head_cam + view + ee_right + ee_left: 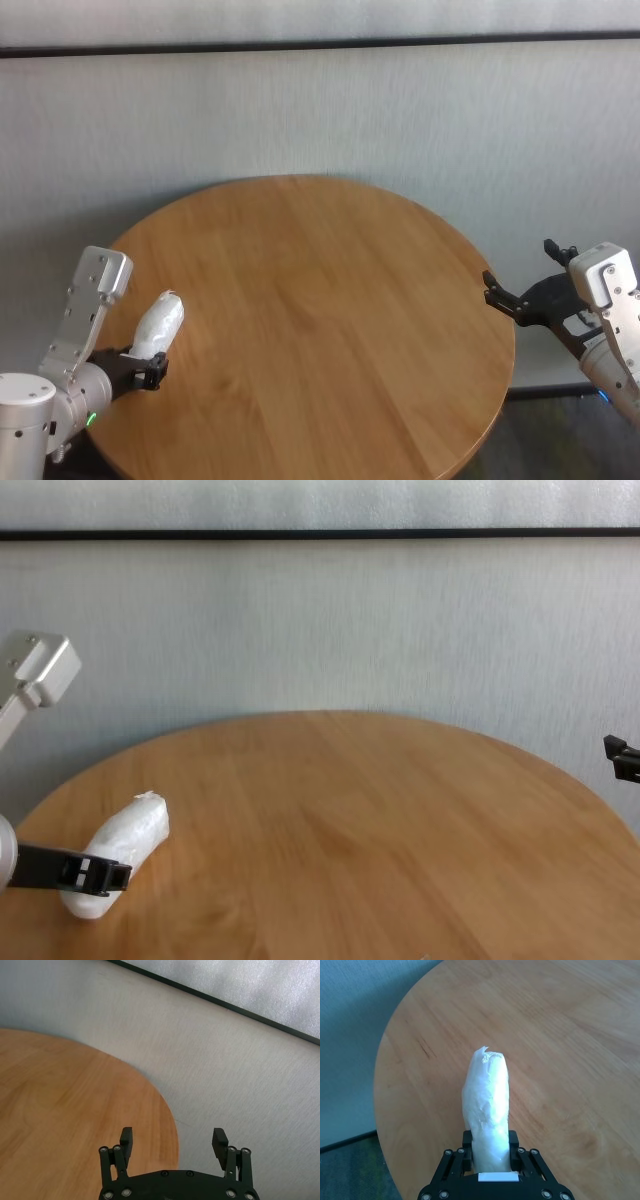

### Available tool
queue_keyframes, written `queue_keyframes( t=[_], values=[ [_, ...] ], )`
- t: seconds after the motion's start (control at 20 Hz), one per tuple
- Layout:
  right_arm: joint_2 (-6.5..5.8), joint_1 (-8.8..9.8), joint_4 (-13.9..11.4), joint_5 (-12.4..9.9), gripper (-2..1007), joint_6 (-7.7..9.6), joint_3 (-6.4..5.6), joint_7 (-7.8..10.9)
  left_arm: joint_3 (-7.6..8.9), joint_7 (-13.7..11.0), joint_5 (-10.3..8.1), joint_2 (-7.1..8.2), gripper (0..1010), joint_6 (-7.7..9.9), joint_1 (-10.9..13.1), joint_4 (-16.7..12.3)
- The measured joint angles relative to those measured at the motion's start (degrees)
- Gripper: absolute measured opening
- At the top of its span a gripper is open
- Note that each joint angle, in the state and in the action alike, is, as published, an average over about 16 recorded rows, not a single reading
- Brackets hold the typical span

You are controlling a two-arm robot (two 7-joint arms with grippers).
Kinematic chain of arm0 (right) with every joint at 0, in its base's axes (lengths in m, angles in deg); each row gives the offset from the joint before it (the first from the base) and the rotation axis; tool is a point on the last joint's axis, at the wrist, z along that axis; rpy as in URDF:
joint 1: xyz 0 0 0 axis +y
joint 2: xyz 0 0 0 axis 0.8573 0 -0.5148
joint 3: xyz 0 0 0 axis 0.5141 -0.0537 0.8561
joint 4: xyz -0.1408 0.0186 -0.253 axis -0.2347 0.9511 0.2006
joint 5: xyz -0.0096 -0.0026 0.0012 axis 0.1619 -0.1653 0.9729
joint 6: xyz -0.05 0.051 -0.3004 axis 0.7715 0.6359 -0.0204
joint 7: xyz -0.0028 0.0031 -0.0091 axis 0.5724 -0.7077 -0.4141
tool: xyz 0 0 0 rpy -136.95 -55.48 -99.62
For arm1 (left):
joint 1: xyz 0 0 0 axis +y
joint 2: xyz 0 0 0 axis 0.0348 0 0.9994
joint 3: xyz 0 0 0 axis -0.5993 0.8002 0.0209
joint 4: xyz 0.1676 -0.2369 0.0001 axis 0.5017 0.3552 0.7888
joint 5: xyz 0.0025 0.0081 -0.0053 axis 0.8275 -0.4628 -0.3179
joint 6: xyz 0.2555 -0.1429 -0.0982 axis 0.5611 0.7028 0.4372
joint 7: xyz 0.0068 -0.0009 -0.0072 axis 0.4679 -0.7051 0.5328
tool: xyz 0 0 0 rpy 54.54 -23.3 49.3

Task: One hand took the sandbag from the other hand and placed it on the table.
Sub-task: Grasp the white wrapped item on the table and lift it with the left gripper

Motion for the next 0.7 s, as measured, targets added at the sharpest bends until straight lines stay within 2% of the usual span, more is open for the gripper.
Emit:
queue_keyframes(
  t=[0.7],
  values=[
    [0.0,0.0,0.0,0.0,1001,0.0,0.0,0.0,0.0,0.0,-0.02,0.01,383,0.01,0.0,0.0]
  ],
)
